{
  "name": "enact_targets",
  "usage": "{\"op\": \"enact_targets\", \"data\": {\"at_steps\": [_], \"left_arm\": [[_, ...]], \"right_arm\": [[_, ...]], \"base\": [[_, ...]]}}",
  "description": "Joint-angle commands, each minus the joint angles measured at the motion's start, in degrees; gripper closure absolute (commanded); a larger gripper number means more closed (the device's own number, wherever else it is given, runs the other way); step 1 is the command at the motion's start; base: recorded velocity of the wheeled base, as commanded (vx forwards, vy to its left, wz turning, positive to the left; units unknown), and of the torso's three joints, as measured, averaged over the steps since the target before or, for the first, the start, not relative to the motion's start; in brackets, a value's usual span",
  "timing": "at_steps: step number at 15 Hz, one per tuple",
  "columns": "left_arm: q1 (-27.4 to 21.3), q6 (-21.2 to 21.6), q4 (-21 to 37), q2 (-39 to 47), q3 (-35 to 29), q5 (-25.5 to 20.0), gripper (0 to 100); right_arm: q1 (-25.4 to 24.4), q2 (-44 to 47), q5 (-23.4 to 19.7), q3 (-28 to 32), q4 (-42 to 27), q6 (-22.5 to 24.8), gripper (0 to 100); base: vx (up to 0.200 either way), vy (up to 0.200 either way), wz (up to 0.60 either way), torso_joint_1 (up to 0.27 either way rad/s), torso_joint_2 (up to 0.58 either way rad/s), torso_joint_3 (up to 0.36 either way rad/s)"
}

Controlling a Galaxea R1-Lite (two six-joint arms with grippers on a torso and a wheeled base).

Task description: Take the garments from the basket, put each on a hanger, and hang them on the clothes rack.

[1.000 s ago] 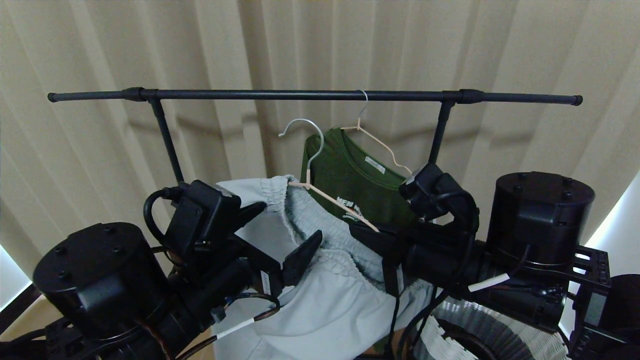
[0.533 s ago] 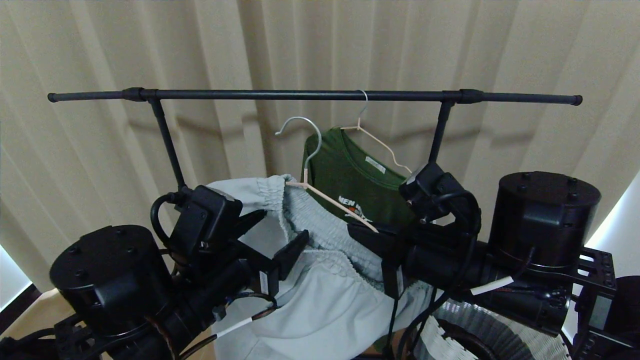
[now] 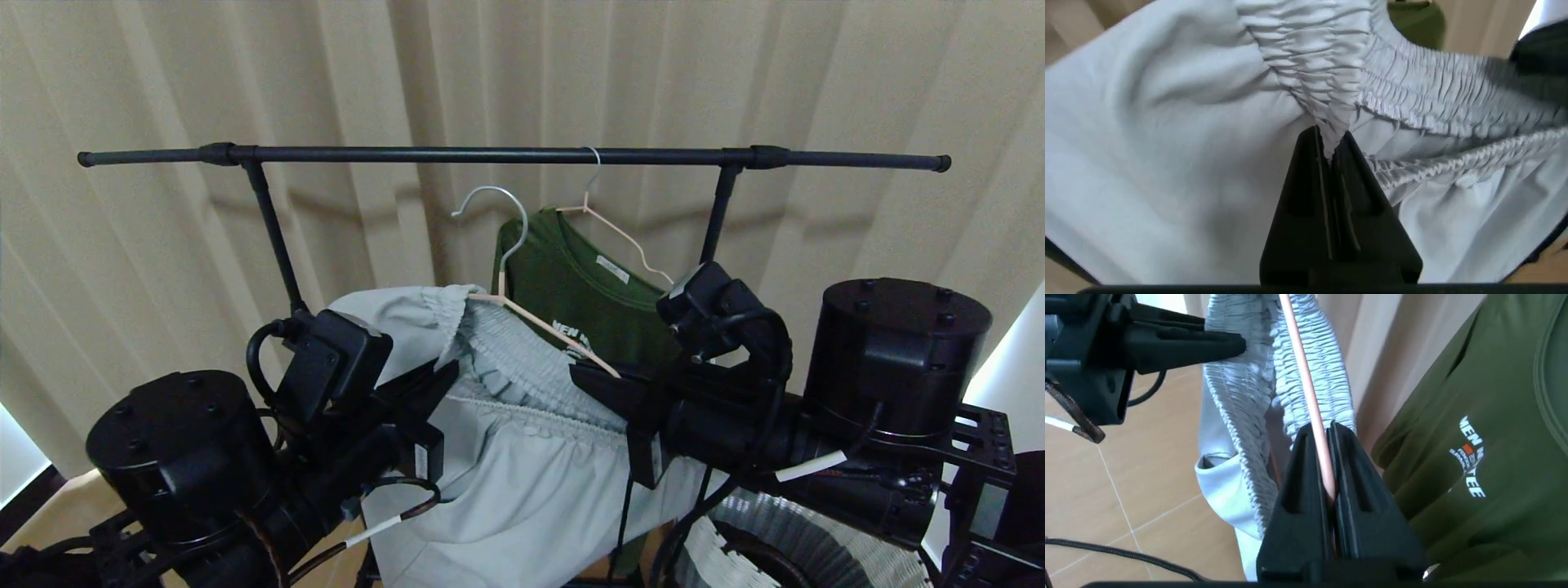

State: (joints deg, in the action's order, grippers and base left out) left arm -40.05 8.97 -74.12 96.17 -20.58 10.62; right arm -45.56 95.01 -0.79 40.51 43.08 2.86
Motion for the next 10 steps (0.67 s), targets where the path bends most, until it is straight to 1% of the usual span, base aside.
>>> {"op": "enact_targets", "data": {"at_steps": [1, 2, 3, 4, 6, 7, 8, 10], "left_arm": [[0.41, 1.05, -3.05, -0.37, 1.51, -0.33, 100], [0.58, 1.31, -3.84, -0.55, 1.77, -0.51, 100], [1.81, 1.57, -4.81, -1.16, 2.12, -0.69, 100], [2.43, 1.57, -4.72, -1.6, 2.21, -0.77, 100], [4.19, 1.4, -4.72, -3.62, 2.38, -4.38, 100], [4.54, 1.4, -4.63, -4.06, 2.38, -5.17, 100], [5.51, 1.49, -4.37, -5.2, 2.38, -6.93, 100], [7.97, 1.49, -4.28, -6.26, 2.47, -7.54, 100]], "right_arm": [[1.17, 0.44, 0.0, -0.43, -0.1, 0.04, 100], [1.17, 0.44, 0.0, -0.69, -0.1, 0.04, 100], [1.17, 0.96, 0.0, -1.93, -0.1, 0.12, 100], [1.17, 1.05, 0.09, -2.36, -0.02, 0.12, 100], [1.17, 1.84, 0.0, -3.77, -0.02, 0.12, 100], [1.17, 2.02, 0.0, -3.86, -0.02, 0.12, 100], [1.17, 2.19, 0.09, -3.95, -0.1, 0.12, 100], [1.17, 2.98, 2.37, -4.3, -0.1, 0.12, 100]], "base": [[0.0, 0.0, 0.0, 0.0, 0.0, 0.0], [0.0, 0.0, 0.0, 0.0, 0.0, 0.0], [0.0, 0.0, 0.0, 0.0, 0.0, 0.0], [0.0, 0.0, 0.0, 0.0, 0.0, 0.0], [0.0, 0.0, 0.0, 0.0, 0.0, 0.0], [0.0, 0.0, 0.0, 0.0, 0.0, 0.0], [0.0, 0.0, 0.0, 0.0, 0.0, 0.0], [0.0, 0.0, 0.0, 0.0, 0.0, 0.0]]}}
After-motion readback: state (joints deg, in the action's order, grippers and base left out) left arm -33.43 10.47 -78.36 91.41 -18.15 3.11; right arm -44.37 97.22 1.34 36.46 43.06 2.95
